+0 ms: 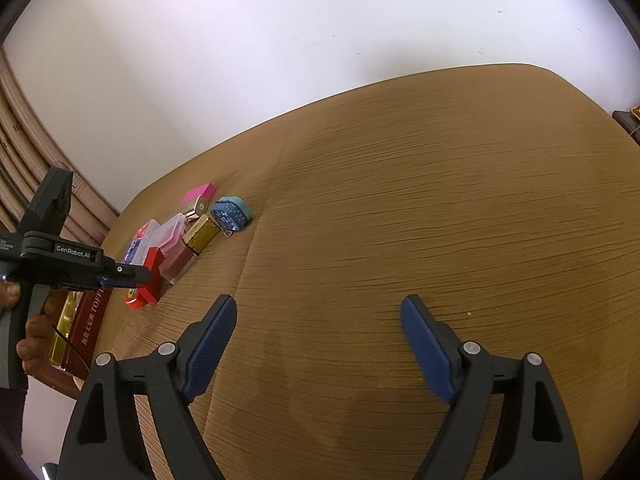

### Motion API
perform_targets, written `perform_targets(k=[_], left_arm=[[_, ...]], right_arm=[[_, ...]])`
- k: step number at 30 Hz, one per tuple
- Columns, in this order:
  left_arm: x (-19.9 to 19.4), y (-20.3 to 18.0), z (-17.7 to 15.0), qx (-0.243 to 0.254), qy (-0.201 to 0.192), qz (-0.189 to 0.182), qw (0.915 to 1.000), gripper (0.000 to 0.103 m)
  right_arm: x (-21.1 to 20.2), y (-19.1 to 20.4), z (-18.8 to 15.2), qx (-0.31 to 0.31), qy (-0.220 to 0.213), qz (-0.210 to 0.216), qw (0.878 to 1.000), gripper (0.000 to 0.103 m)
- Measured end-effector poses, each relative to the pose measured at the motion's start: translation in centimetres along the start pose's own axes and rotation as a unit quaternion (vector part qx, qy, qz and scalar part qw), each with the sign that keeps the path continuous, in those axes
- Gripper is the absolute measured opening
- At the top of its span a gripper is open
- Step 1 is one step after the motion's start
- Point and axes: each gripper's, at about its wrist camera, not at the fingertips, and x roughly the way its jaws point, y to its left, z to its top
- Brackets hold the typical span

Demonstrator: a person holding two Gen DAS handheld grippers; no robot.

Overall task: Organize rigid objects
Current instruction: 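Grasp the red block with the left tool and lift it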

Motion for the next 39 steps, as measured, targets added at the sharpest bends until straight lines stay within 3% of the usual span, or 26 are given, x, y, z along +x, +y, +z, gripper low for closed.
perform_targets(k=[5, 7, 12, 16, 20, 24, 28, 34, 39], left_arm=[[0.3, -0.6, 1.2, 0.016, 0.026, 0.010, 0.9995, 0.022], [0.9, -1.3, 1.6, 0.026, 0.046, 0.031, 0.9981, 0.031], [1.7, -1.7, 1.8, 0.045, 0.054, 0.091, 0.9933, 0.033], [1.4, -1.3, 2.1, 0.033, 0.027, 0.054, 0.9976, 0.030], [1.5, -0.1, 3.1, 0.021, 0.039, 0.025, 0.9987, 0.032], [1.9, 0.5, 5.0, 0.022, 0.056, 0.013, 0.9981, 0.032], [1.5, 1.1, 4.9, 0.013, 0.022, 0.007, 0.9996, 0.032], [-2.2, 1.2, 0.1, 0.017, -0.036, -0.026, 0.9988, 0.032], [-4.6, 1.7, -4.3, 0.034, -0.070, -0.039, 0.9962, 0.032]], right_arm=[[-0.1, 0.0, 0.0, 0.000, -0.001, 0.000, 1.000, 0.085], [0.0, 0.0, 0.0, 0.000, 0.000, 0.000, 1.000, 0.085], [-0.1, 0.1, -0.1, 0.001, -0.002, 0.000, 1.000, 0.086], [-0.1, 0.0, -0.2, 0.002, -0.002, 0.001, 1.000, 0.087], [-0.2, -0.1, -0.3, 0.003, -0.002, 0.002, 1.000, 0.087], [-0.4, -0.1, -0.4, 0.003, -0.002, 0.001, 1.000, 0.088], [-0.5, -0.1, -0.5, 0.003, -0.002, 0.001, 1.000, 0.088], [-0.6, 0.0, -0.5, 0.004, 0.000, 0.002, 1.000, 0.088], [0.0, 2.2, 0.6, -0.062, 0.001, 0.008, 0.998, 0.087]])
